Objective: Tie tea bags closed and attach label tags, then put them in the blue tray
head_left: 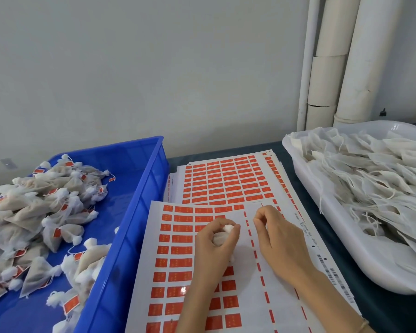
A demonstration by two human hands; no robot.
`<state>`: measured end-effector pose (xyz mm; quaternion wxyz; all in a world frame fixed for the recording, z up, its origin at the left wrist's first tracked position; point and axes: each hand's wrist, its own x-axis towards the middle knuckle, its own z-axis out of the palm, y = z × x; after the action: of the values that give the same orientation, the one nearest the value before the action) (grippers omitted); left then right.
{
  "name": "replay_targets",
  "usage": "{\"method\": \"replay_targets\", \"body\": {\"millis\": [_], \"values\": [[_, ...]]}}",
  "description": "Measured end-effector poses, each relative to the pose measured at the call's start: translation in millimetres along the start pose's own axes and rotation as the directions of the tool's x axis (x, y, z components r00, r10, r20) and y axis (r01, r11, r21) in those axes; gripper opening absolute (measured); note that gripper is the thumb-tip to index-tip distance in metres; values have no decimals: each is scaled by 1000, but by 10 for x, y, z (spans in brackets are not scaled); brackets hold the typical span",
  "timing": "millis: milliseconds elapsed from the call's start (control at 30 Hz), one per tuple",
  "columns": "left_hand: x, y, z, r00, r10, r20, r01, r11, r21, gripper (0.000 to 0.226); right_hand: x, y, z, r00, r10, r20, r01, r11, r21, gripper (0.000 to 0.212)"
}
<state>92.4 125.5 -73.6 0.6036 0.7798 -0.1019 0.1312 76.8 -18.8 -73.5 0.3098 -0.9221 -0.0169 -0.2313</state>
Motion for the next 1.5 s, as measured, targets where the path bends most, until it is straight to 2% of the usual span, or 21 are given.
{"method": "replay_targets", "body": {"millis": [200, 367, 567, 700, 733, 833, 1033, 1100, 1267, 1367, 1433, 1500], "values": [[18, -26, -1, 997, -52, -60, 54, 998, 29, 4, -17, 25, 33, 993, 65, 98, -63, 998, -26, 9], [24, -37, -19, 985, -119, -125, 118, 993, -17, 7, -54, 27, 39, 986, 103, 132, -99, 994, -36, 9], [37, -57, -42, 953, -224, -206, 204, 973, -111, 11, 79, 18, 46, 977, 184, 108, -183, 983, -15, 10], [39, -32, -46, 940, -248, -234, 218, 965, -150, 11, 361, 20, 98, 983, 184, 11, -184, 982, 48, 7], [43, -33, -45, 939, -254, -234, 222, 963, -153, 11, 425, 45, 122, 982, 185, 24, -186, 982, 45, 10], [49, -47, -39, 933, -280, -226, 248, 955, -161, 14, 506, 188, 230, 960, 221, 170, -219, 975, -30, 39], [54, -26, -44, 945, -267, -187, 237, 957, -165, 11, 503, 356, 341, 935, 240, 260, -203, 966, -159, 75], [42, 13, -51, 950, -252, -187, 216, 957, -193, 7, 513, 391, 300, 921, 246, 301, -206, 966, -157, 80], [126, 169, -88, 955, -167, -243, 105, 963, -248, 16, 486, 433, 229, 907, 232, 351, -197, 971, -133, 85], [299, 271, -78, 980, -121, -157, 99, 985, -143, 18, 471, 440, 204, 896, 234, 378, -214, 972, -93, 87], [443, 274, -45, 991, -98, -91, 103, 994, 46, 23, 451, 428, 200, 910, 227, 347, -218, 974, -67, 82], [542, 202, -4, 995, -86, -57, 99, 960, 261, 26, 433, 395, 200, 931, 206, 302, -199, 979, -52, 75]]}}
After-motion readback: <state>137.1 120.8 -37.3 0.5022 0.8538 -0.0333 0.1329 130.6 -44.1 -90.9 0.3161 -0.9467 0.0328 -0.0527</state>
